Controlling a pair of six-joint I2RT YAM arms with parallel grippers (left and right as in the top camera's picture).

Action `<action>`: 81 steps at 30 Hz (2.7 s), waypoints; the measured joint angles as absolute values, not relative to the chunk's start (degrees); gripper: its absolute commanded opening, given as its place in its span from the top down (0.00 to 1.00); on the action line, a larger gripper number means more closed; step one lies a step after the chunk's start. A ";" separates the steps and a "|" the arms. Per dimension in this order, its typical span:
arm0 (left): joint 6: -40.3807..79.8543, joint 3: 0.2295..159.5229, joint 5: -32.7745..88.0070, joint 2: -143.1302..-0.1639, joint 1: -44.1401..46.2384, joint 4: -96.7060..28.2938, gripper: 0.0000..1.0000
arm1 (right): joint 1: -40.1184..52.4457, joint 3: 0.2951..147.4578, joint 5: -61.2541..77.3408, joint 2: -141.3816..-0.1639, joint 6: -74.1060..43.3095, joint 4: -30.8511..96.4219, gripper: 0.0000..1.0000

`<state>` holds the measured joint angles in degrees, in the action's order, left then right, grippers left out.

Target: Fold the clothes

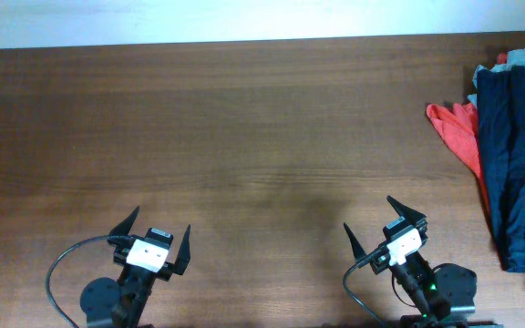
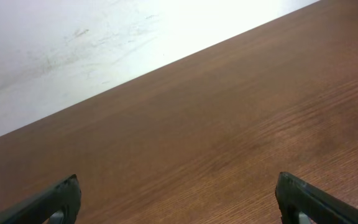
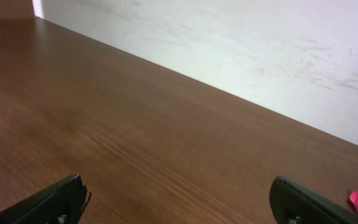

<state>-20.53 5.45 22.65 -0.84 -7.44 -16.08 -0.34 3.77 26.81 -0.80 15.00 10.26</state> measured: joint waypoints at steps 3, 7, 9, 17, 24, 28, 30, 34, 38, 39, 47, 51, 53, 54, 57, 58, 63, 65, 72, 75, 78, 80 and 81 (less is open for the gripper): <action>-20.53 5.45 22.65 -0.84 -7.44 -16.08 0.00 | -0.34 3.77 26.81 -0.80 14.98 10.26 0.01; -20.53 5.45 22.65 -0.84 -7.44 -16.08 0.00 | -0.34 3.77 26.81 -0.80 15.00 10.26 0.01; -20.53 5.45 22.65 -0.84 -7.44 -16.08 0.00 | -0.34 3.77 26.81 -0.80 15.00 10.26 0.02; -20.56 5.45 22.65 -0.84 -7.44 -16.08 0.00 | -0.34 3.77 26.81 -0.80 15.00 10.26 0.01; -20.53 5.45 22.65 -0.84 -7.44 -16.08 0.00 | -0.34 3.77 26.81 -0.80 15.00 10.26 0.02; -20.53 5.45 22.65 -0.84 -7.44 -16.08 0.00 | -0.34 3.77 26.81 -0.80 15.00 10.26 0.01; -20.53 5.45 22.65 -0.84 -7.44 -16.08 0.00 | -0.34 3.77 26.81 -0.80 15.03 10.26 0.02; -20.53 5.45 22.65 -0.84 -7.44 -16.05 0.00 | -0.34 3.77 26.81 -0.80 15.03 10.26 0.02; -20.53 5.45 22.65 -0.84 -7.44 -16.05 0.00 | -0.34 3.77 26.81 -0.80 15.03 10.26 0.01; -20.53 5.45 22.65 -0.84 -7.44 -16.08 0.00 | -0.34 3.77 26.81 -0.80 14.98 10.26 0.01; -20.53 5.45 22.65 -0.84 -7.44 -16.05 0.00 | -0.34 3.77 26.81 -0.80 15.00 10.26 0.01; -20.51 5.43 25.15 -0.84 -7.44 -15.16 0.00 | -0.34 3.77 26.94 -0.80 14.98 10.17 0.01; -20.47 5.43 29.43 -0.86 -7.44 -14.68 0.00 | -0.27 3.73 29.06 -0.80 14.63 9.82 0.01; -20.38 5.41 32.10 -0.86 -7.44 -13.87 0.00 | -0.27 3.70 31.75 -0.80 14.26 9.47 0.01; -19.90 5.41 39.31 -0.84 -7.40 -12.62 0.00 | -0.27 3.68 38.35 -0.80 13.08 8.47 0.01; -19.18 5.34 40.40 -0.86 -7.40 -11.94 0.00 | -0.27 3.62 39.31 -0.80 11.88 7.81 0.01; -12.45 7.05 43.88 -0.93 -7.40 -3.27 0.00 | -0.27 5.21 41.43 -0.80 4.78 1.85 0.01; -11.03 10.22 44.23 -1.98 -7.40 -3.07 0.00 | -0.27 7.97 39.03 -1.23 2.42 3.46 0.02; -7.40 32.03 44.18 -22.04 -7.29 -12.93 0.00 | -0.27 27.90 30.35 -16.03 -1.34 17.61 0.01; -6.63 42.54 44.95 -33.95 -7.29 -22.24 0.00 | -0.27 36.14 34.02 -24.99 -1.56 20.58 0.02; -6.17 54.28 45.76 -47.03 -7.25 -32.36 0.00 | -0.27 43.22 41.69 -32.64 -1.67 24.62 0.02; -6.00 58.48 46.54 -53.49 -7.25 -35.94 0.00 | -0.27 44.58 46.22 -36.45 -1.78 26.39 0.01; -5.96 59.22 47.00 -55.70 -7.25 -36.29 0.00 | -0.27 44.64 47.24 -37.63 -1.80 26.70 0.02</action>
<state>-5.96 59.22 47.00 -55.70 -7.25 -36.29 -0.27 44.64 47.24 -37.63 -1.80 26.70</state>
